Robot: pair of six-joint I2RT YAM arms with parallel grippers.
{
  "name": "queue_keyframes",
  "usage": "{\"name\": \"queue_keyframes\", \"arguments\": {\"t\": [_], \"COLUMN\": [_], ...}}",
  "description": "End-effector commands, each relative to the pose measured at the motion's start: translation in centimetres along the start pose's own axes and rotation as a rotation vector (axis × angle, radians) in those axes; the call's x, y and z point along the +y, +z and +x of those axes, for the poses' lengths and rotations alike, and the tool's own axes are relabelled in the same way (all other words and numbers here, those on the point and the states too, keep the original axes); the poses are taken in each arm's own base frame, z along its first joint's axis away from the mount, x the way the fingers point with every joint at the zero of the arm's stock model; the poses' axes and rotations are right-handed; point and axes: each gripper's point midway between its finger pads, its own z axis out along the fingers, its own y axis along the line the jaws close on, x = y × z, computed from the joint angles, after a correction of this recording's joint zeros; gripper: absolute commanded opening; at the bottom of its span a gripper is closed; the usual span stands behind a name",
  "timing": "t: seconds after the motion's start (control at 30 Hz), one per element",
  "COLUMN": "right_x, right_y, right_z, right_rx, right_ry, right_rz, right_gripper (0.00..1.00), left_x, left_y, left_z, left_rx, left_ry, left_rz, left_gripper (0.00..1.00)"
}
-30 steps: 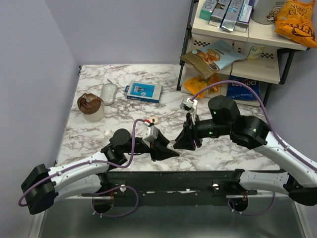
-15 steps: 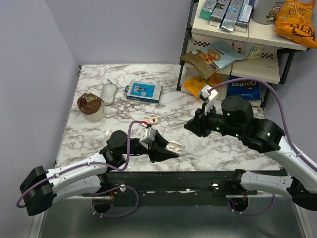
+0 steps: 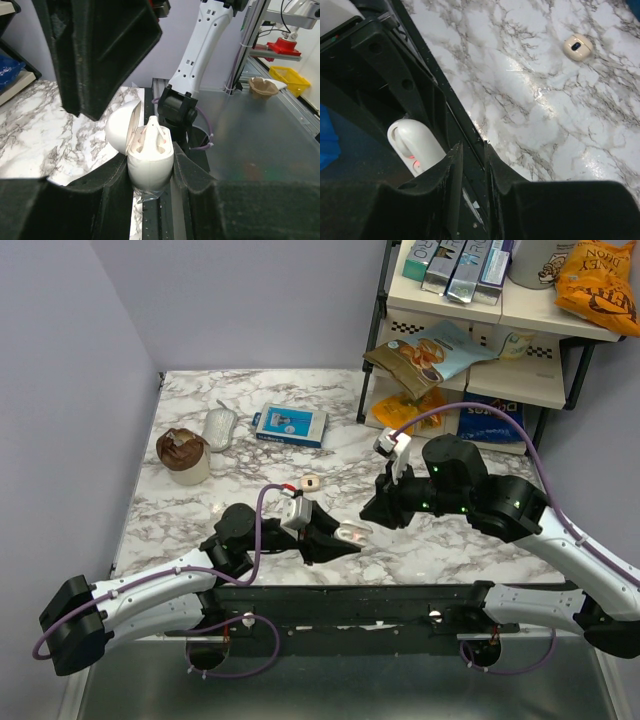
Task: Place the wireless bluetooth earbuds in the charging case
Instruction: Close the charging case, then place the charging case at the center of the board.
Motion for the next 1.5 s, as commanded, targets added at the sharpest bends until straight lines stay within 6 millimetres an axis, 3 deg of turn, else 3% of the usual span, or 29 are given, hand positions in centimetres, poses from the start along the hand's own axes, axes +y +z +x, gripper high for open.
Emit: {"name": "queue_keyframes", "arguments": {"t": [0.0,0.33,0.47,0.53,0.7,0.77,0.9,1.0,1.13,1.17,1.27,1.47], "right_x": [2.2,1.8,-2.1,-4.8,-8.7,-9.4,-10.6,-10.6,-10.4,-10.4,-10.5,-10.5], "right_y": [-0.5,-0.6,-1.0,-1.7,-2.8,-3.0,-3.1,-2.7,-2.8,-2.9,-3.1,-3.1], "right_z": [0.8,1.3,0.1,-0.2,-0.1,0.5,1.5,2.5,3.4,3.4,3.9,3.9], "right_rx": [0.031,0.022,-0.072,-0.138,-0.263,-0.278,-0.293,-0.268,-0.256,-0.259,-0.259,-0.255], "right_ry": [-0.038,-0.027,0.061,0.113,0.2,0.211,0.224,0.217,0.223,0.225,0.225,0.21], "right_rz": [-0.134,-0.102,0.141,0.292,0.493,0.528,0.585,0.577,0.561,0.56,0.562,0.564], "right_gripper": [0.31,0.31,0.38,0.41,0.44,0.44,0.44,0.44,0.44,0.44,0.44,0.44], "left_x": [0.7,1.5,3.2,4.9,10.0,11.7,15.1,18.6,22.5,23.9,25.3,26.6], "left_y": [0.1,0.2,0.2,-0.2,-0.4,0.5,2.6,3.5,3.1,2.6,1.2,-0.2], "left_z": [-0.9,-1.2,-0.5,1.3,6.1,8.4,11.2,13.5,16.2,17.0,19.6,22.2], "left_rx": [-0.035,-0.053,-0.02,0.041,0.133,0.179,0.211,0.248,0.257,0.261,0.326,0.432], "left_ry": [0.048,0.061,0.026,-0.035,-0.253,-0.334,-0.437,-0.519,-0.628,-0.657,-0.701,-0.714], "left_rz": [-0.039,-0.078,-0.17,-0.269,-0.53,-0.574,-0.625,-0.685,-0.771,-0.81,-0.88,-0.959], "left_gripper": [0.0,0.0,0.0,0.0,0.01,0.01,0.0,0.0,0.02,0.07,0.08,0.16]}}
